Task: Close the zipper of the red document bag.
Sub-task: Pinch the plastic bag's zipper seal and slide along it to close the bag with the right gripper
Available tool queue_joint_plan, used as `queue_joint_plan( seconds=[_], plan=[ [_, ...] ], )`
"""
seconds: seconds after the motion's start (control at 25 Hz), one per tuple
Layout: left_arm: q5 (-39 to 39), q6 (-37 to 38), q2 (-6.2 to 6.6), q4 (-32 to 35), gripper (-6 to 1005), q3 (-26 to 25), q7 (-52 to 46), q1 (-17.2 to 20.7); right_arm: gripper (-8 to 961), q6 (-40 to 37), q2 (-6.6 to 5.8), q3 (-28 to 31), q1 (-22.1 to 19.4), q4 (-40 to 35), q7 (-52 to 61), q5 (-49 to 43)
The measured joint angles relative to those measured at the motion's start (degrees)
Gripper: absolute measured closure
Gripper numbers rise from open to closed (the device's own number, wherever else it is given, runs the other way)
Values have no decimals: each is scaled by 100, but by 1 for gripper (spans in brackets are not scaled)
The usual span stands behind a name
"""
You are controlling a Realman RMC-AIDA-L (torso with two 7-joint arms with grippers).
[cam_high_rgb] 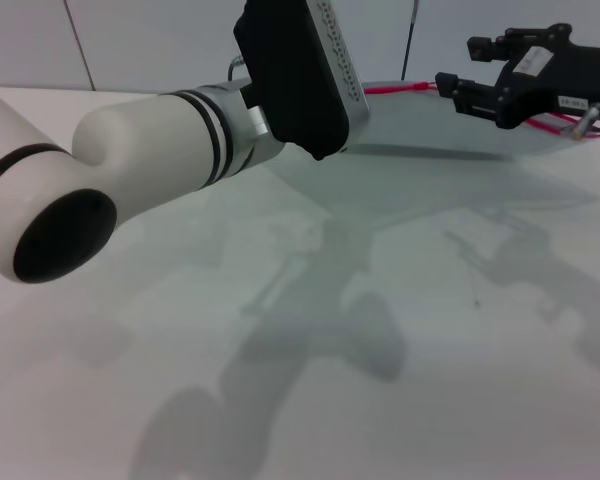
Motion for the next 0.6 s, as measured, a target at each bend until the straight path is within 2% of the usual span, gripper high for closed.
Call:
queue_joint_plan(
  seconds=[0.6],
  plan=[
    [0,0,2,-54,910,49,4,-37,425,36,-1,-314,335,-33,368,-1155]
  ],
)
